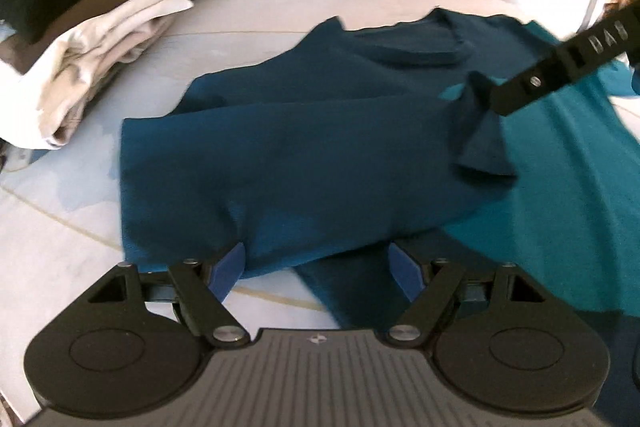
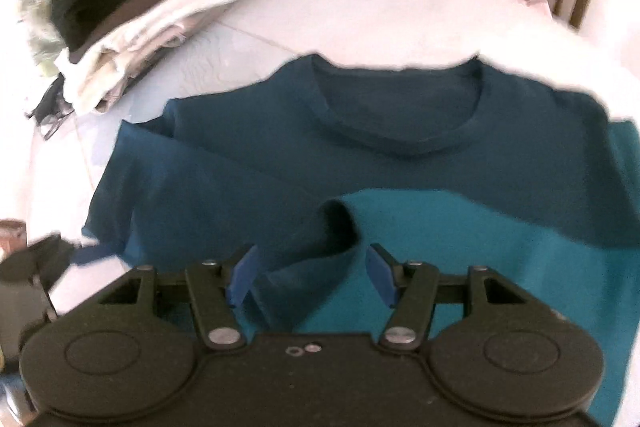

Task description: Fold clothes

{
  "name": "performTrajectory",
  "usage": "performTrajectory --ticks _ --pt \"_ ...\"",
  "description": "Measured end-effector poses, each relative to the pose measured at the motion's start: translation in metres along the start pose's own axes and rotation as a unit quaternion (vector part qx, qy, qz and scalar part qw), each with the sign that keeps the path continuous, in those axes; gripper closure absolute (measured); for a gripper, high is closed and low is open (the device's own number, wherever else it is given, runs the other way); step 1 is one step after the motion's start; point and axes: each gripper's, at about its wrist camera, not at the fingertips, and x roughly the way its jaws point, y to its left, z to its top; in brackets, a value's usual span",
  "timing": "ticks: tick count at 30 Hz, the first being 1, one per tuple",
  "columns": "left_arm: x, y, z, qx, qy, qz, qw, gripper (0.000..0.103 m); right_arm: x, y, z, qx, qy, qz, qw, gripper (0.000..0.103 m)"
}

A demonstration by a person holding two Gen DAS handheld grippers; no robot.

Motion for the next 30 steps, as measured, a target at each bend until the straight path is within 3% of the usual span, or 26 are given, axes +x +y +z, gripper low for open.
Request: performTrajectory --ticks 6,11,21,24,26,28,30 --pt "0.004 0.000 -0.002 -0.013 -0.007 0.004 0.9999 0.023 0.029 0.018 -0.005 0.014 0.045 -0.034 0.998 0.000" --pt "0.006 -0.003 -0.003 -0.019 -0.014 0.007 0.9997 0.021 0.025 0.017 -0.009 0.001 0.040 -0.072 0.997 0.000" --pt "0.007 -0.003 -0.002 -0.020 -0.014 0.008 0.9997 0.020 -0.053 -0.050 -0.016 0.074 -0.029 -0.026 0.997 0.000" --pt "0.006 -0.009 -0.002 -0.006 -0.021 0.030 0.9993 0.019 -0.064 -0.074 -0.024 0.108 -0.040 -0.035 0.993 0.000" --pt "0.006 -0.012 -0.001 -0.001 -0.027 0.066 0.9975 0.019 -0.069 -0.091 -0.028 0.138 -0.046 -0.026 0.989 0.000" --pt "0.007 -0.009 0.001 -0.010 -0.028 0.099 0.9947 0.019 -0.075 -0.104 -0.030 0.160 -0.052 -0.021 0.986 0.000" --pt "0.009 -0.003 0.003 -0.024 -0.029 0.107 0.9935 0.019 -0.082 -0.109 -0.032 0.156 -0.059 -0.024 0.986 0.000"
